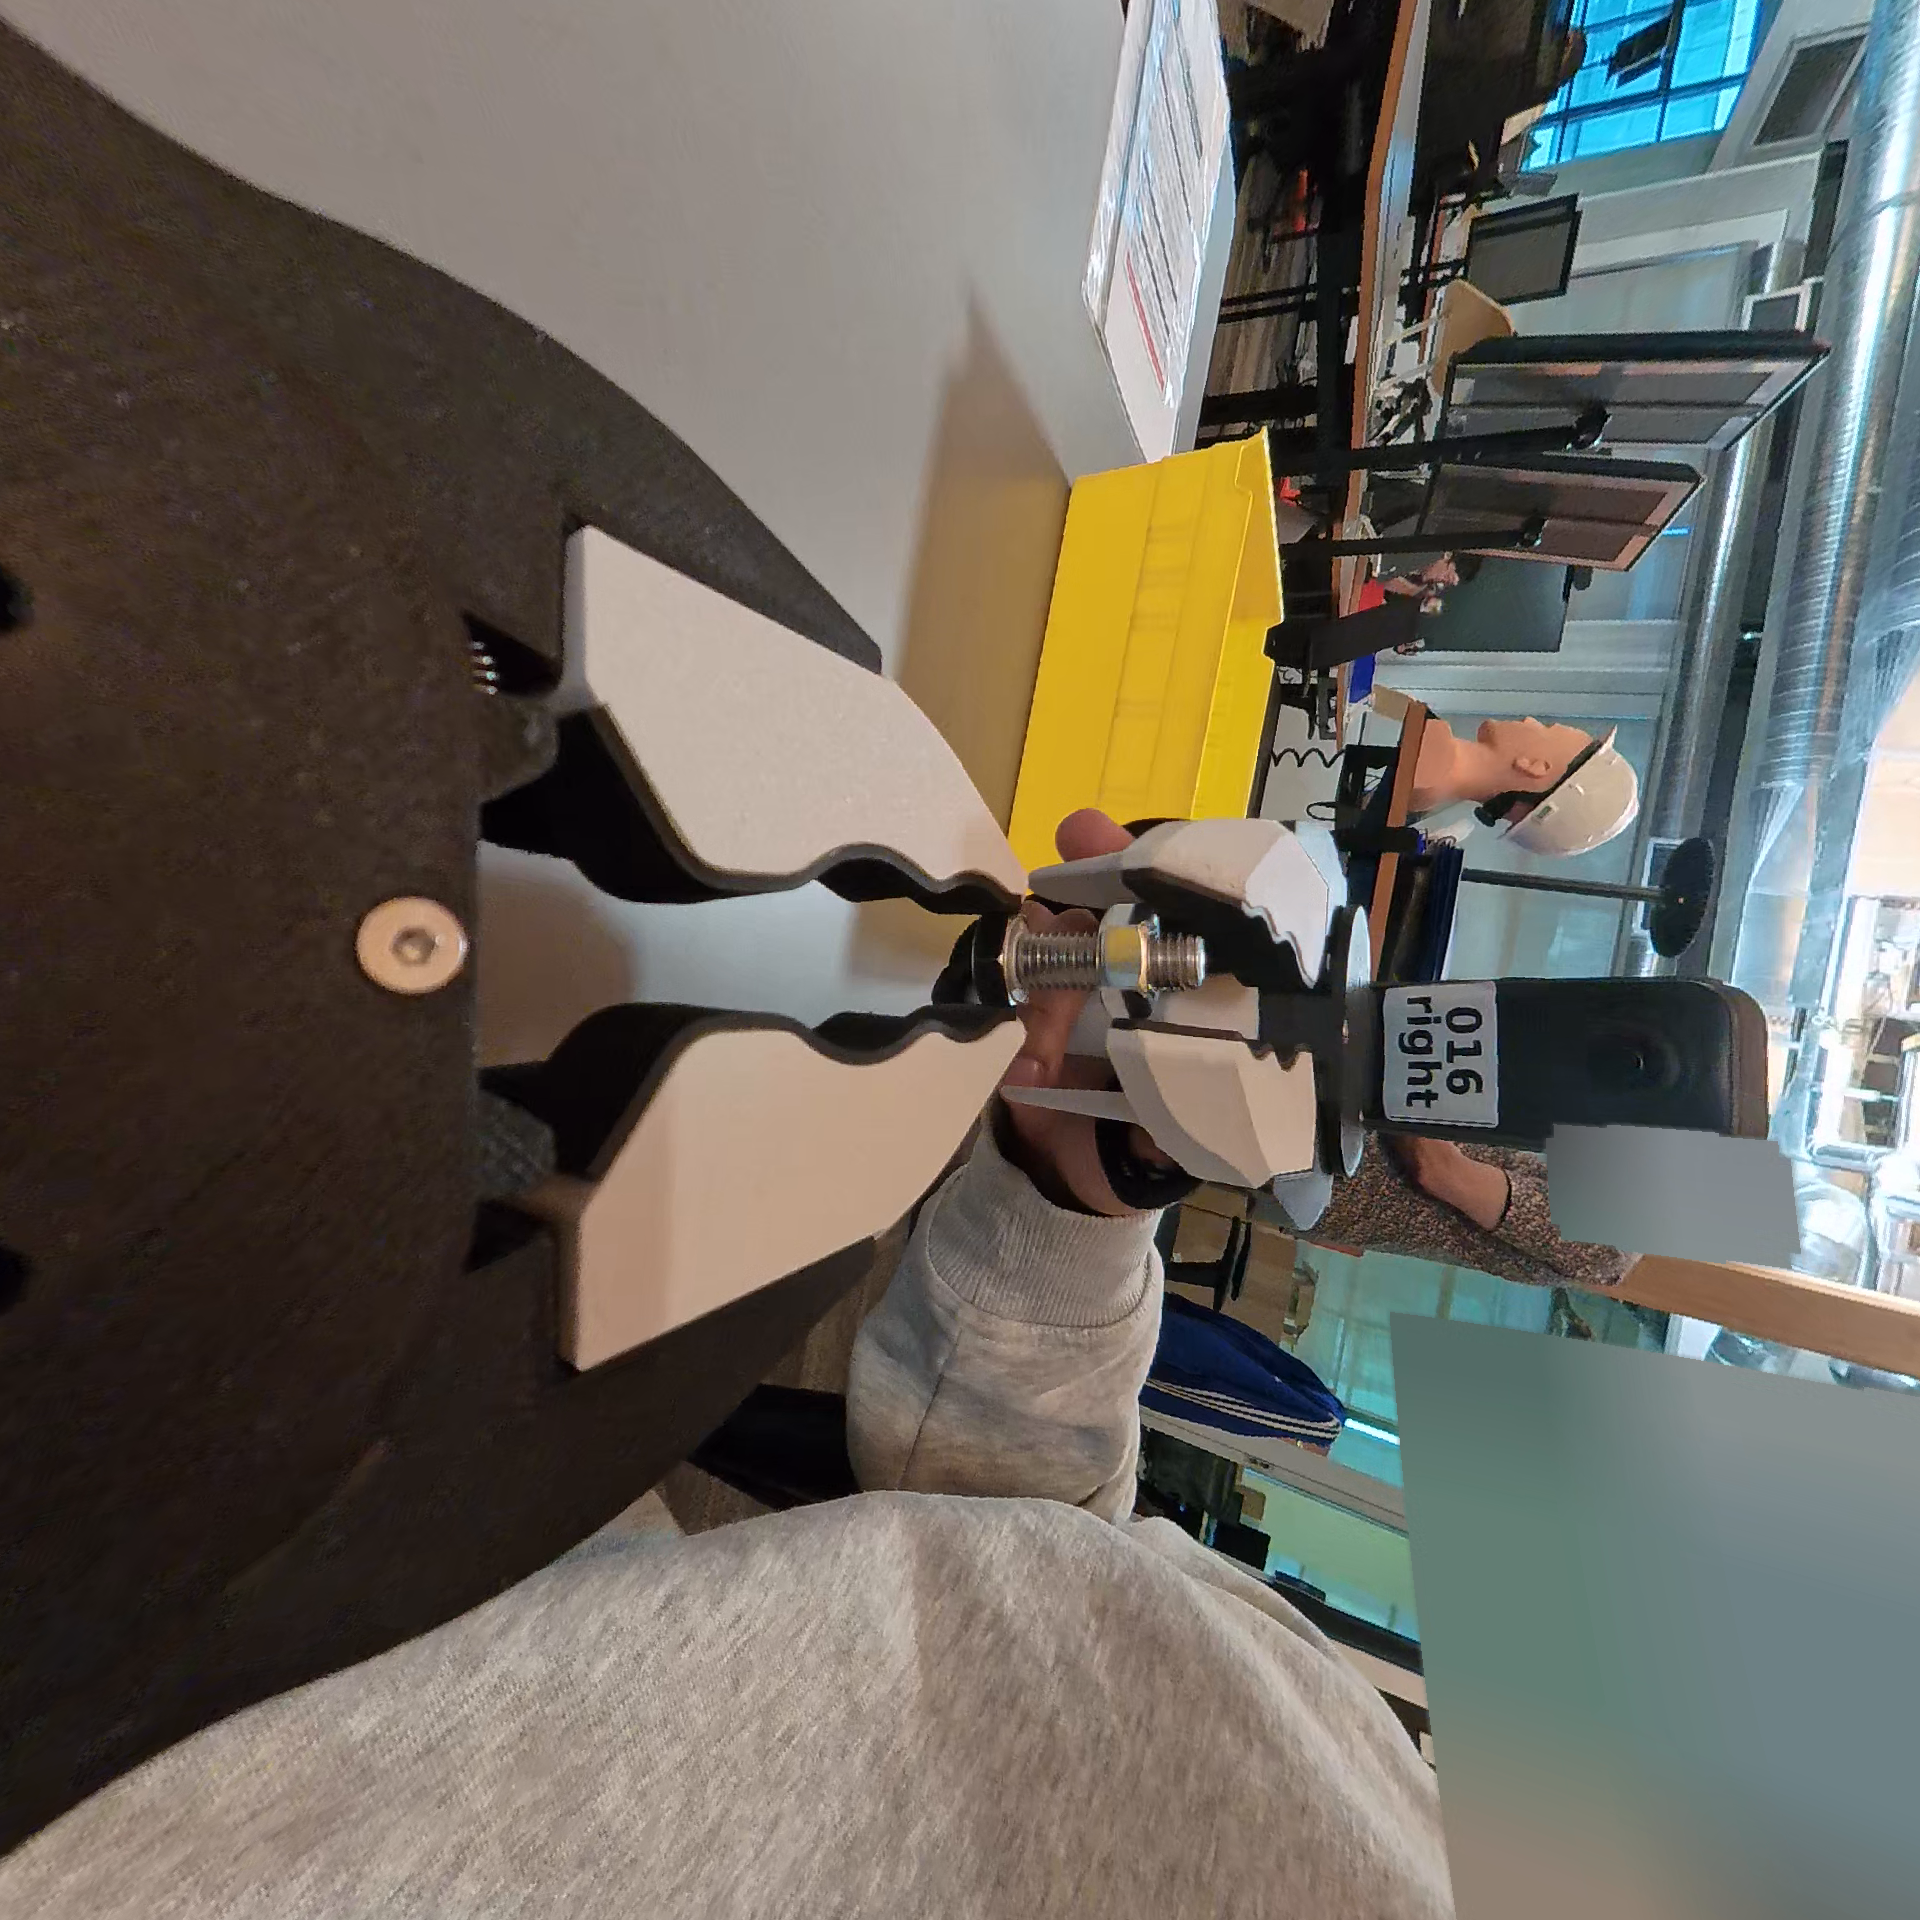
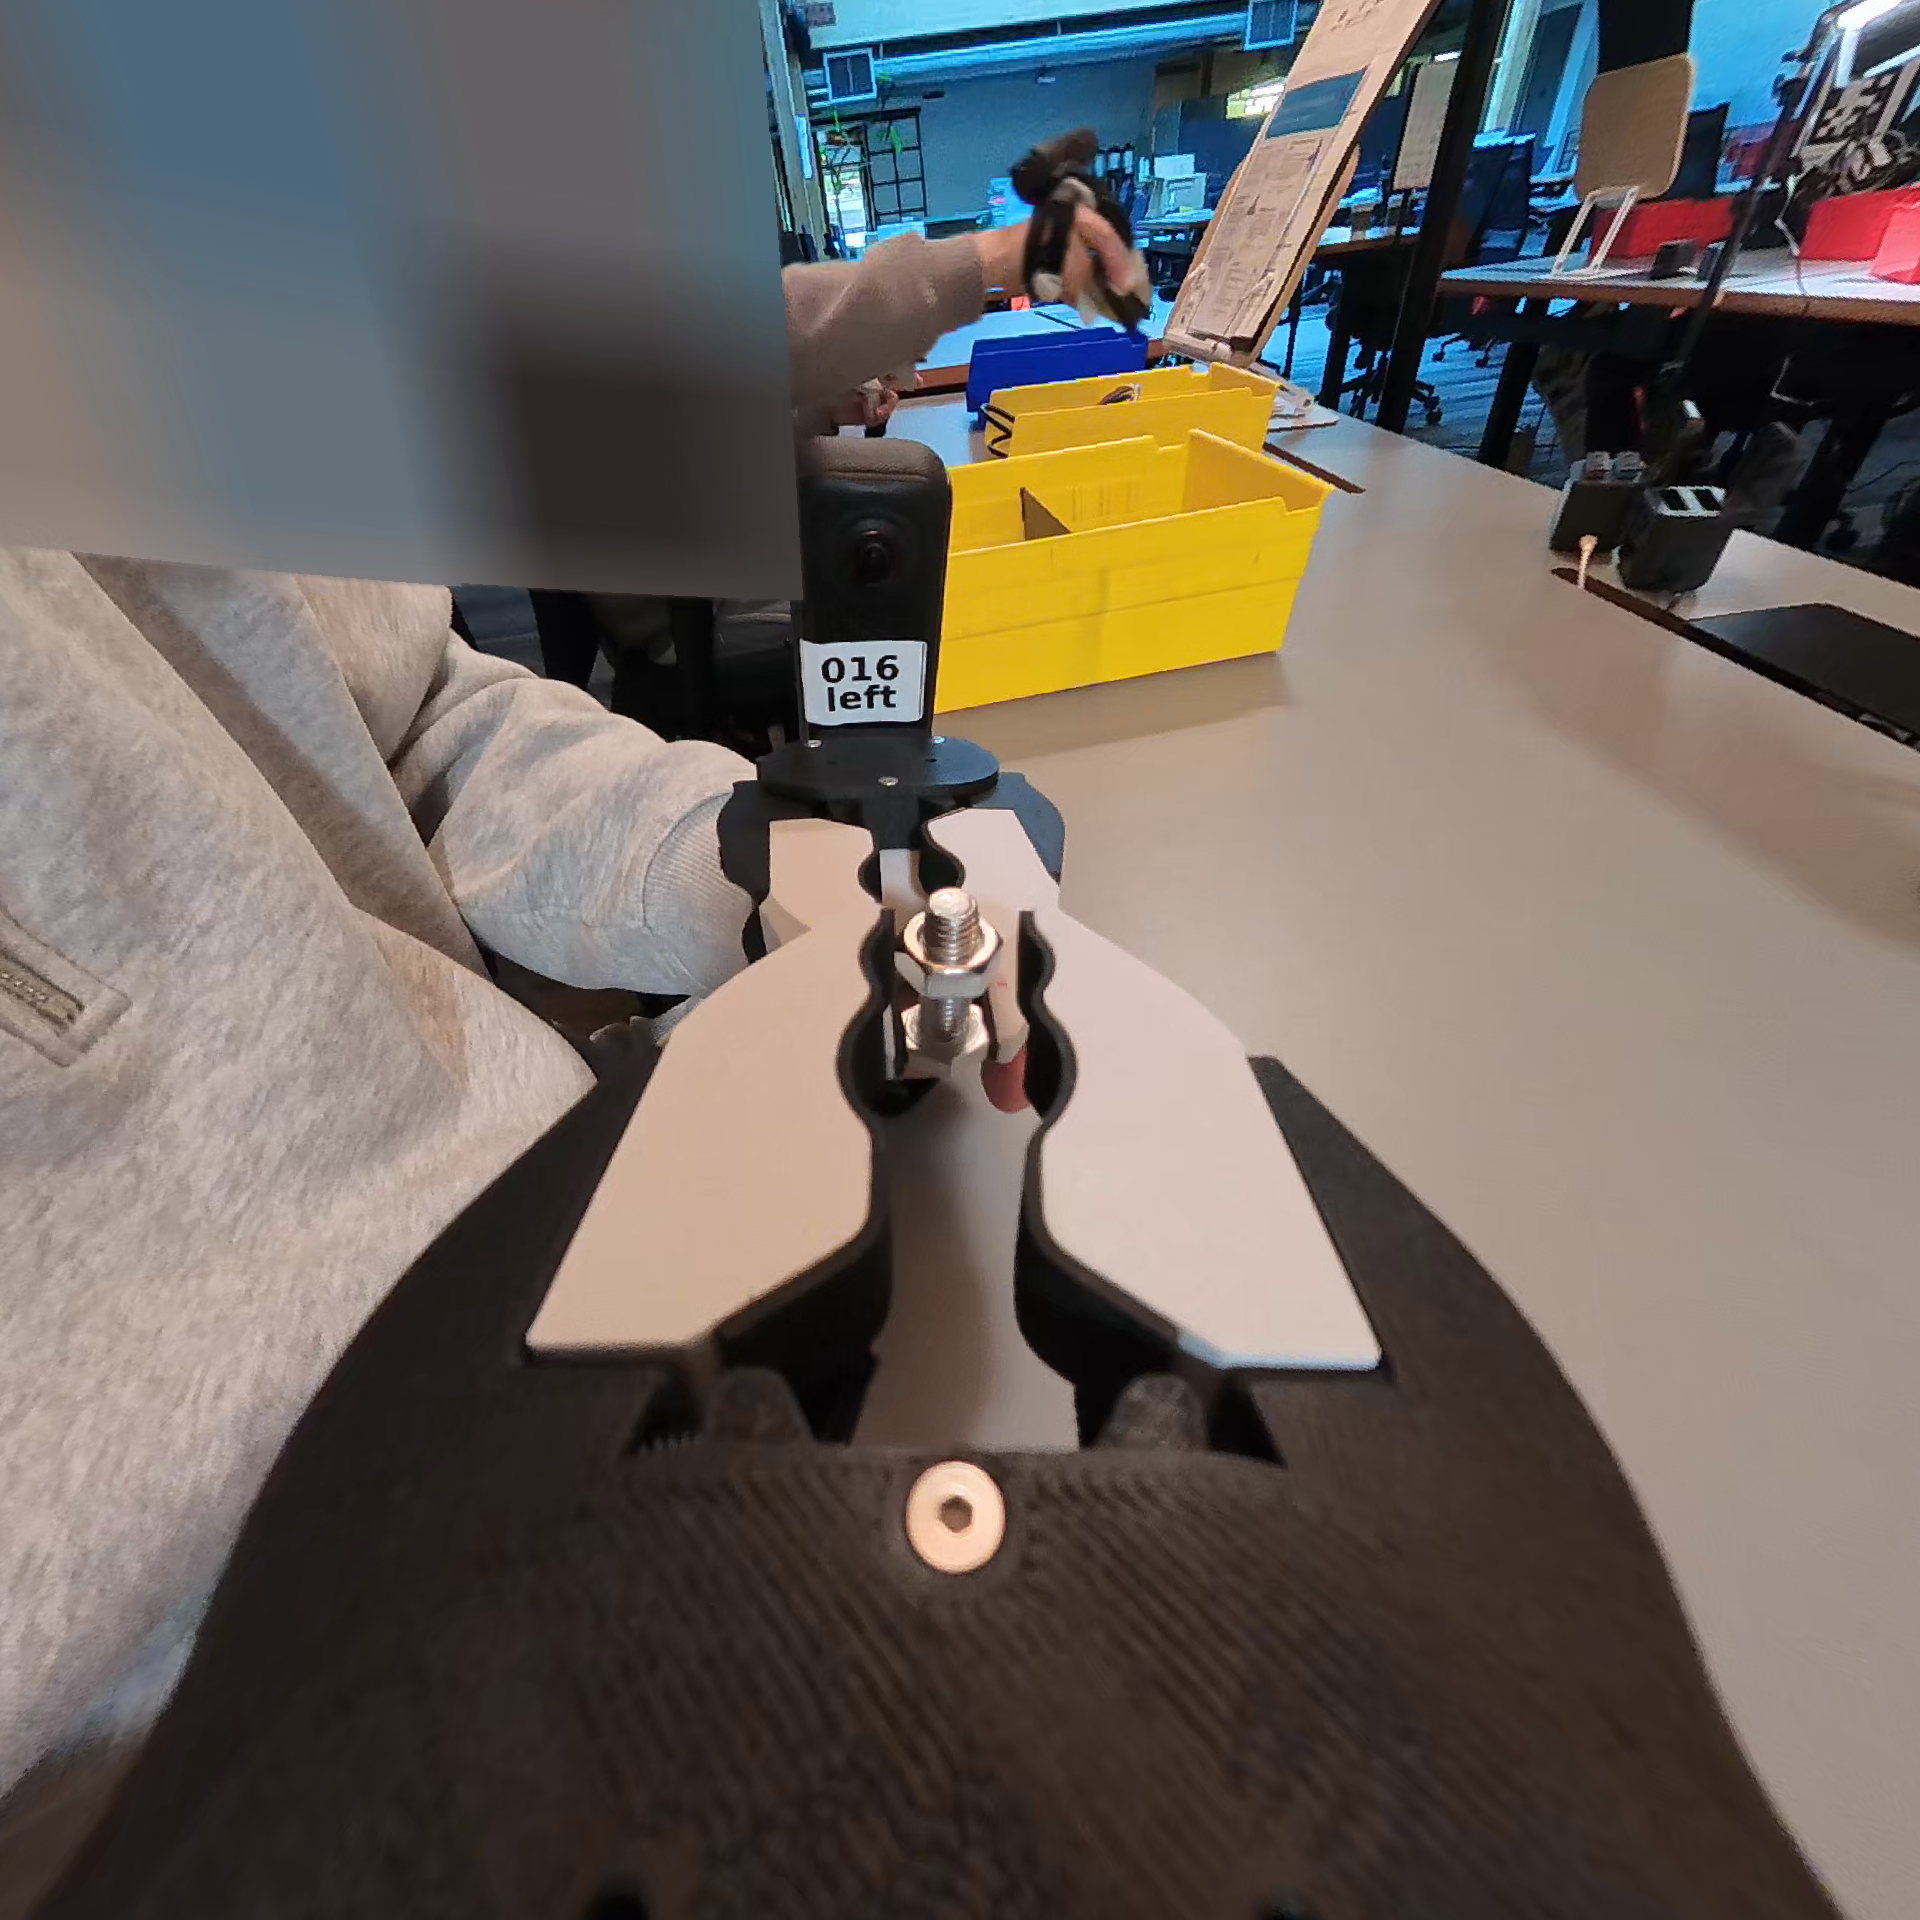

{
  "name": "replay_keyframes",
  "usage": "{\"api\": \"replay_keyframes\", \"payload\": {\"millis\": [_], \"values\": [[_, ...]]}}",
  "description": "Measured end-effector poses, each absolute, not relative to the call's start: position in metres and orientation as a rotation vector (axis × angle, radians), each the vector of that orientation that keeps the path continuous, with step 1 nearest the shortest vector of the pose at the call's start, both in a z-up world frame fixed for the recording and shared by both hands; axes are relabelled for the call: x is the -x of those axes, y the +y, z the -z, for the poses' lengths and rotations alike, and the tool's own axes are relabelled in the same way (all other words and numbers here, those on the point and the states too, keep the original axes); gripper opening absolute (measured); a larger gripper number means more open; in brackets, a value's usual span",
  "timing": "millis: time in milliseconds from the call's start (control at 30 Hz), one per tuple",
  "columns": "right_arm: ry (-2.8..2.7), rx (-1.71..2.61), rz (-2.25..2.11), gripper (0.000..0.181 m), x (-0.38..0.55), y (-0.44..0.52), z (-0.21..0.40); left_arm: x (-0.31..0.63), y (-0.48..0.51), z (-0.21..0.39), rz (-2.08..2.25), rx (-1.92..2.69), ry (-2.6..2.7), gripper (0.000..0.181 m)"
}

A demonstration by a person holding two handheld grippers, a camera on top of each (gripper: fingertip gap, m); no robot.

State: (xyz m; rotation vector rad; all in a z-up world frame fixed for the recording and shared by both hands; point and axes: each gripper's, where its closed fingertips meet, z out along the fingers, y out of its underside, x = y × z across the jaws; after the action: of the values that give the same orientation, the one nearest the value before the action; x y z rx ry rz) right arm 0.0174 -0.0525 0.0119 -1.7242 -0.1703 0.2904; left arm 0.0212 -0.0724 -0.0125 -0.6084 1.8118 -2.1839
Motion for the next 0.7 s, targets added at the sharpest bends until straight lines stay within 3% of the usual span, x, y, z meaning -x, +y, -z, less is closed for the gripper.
{"api": "replay_keyframes", "payload": {"millis": [700], "values": [[-0.197, 1.705, -0.267, 0.01, -0.021, -0.061, -0.018, -0.028, -0.062, 0.009, 2.214, 0.668, 1.752, 0.017]]}}
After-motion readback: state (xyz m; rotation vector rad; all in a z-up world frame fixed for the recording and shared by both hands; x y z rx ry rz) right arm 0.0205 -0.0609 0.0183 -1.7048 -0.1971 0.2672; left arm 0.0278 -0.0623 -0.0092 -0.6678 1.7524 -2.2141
